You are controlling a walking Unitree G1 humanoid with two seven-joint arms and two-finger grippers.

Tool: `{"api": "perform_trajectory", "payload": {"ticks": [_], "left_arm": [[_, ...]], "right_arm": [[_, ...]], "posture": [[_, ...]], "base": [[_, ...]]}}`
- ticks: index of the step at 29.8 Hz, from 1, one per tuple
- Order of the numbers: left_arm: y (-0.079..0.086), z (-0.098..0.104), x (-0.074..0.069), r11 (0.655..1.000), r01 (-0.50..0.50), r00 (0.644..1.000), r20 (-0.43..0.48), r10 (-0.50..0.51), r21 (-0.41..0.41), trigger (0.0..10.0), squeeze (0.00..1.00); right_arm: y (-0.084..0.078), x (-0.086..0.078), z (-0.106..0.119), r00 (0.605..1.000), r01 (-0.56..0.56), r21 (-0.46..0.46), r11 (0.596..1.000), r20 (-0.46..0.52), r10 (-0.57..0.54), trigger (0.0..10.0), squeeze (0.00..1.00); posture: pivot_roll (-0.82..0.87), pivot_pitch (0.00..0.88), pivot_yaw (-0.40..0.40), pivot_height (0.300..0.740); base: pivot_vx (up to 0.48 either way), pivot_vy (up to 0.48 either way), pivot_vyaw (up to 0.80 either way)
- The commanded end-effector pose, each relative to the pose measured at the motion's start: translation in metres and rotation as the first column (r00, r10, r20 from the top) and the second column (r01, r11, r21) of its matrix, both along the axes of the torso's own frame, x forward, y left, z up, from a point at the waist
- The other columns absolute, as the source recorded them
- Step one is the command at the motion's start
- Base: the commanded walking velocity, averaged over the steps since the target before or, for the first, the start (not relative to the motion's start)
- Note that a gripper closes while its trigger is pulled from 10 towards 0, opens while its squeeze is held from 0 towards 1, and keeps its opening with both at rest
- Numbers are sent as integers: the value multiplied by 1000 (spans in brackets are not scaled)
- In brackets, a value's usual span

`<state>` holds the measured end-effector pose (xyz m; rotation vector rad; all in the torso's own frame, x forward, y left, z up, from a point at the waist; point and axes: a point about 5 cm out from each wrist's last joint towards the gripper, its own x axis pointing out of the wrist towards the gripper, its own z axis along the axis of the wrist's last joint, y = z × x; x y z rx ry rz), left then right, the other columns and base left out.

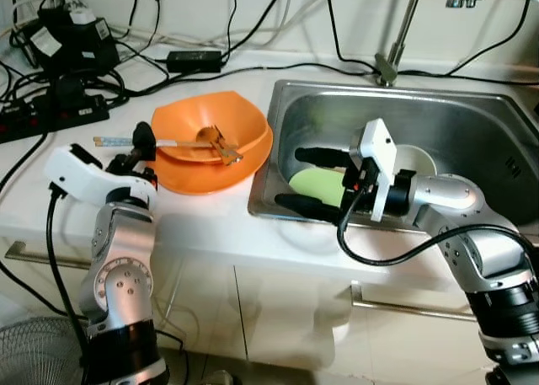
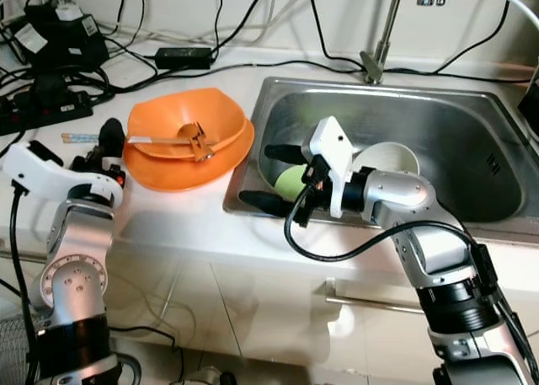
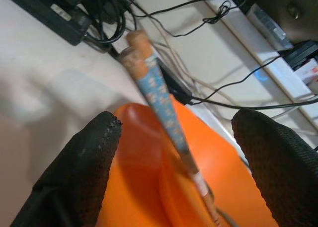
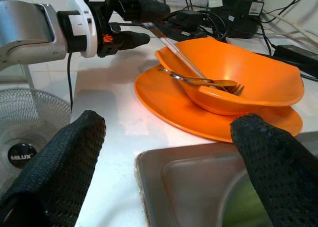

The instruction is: Kitchen organization

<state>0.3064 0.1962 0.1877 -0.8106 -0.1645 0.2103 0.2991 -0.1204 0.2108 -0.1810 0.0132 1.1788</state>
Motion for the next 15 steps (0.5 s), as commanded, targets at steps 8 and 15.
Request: {"api": "perform_trajectory", "payload": {"ticks": [8,15], "left_arm": [[1,14,7,1000,4,997,83,-2,-18,0,0],[3,13,4,999,-18,996,82,21,-45,0,0]], "right_arm": [[-1,-2,1,1000,7,-7,1000,12,-7,10000,0],[-2,-2,1,1000,8,-8,1000,11,-8,10000,0]], "posture": [[-23,48,71,740],[-22,50,69,740]], "base": [[0,0,0],[0,0,0]]}}
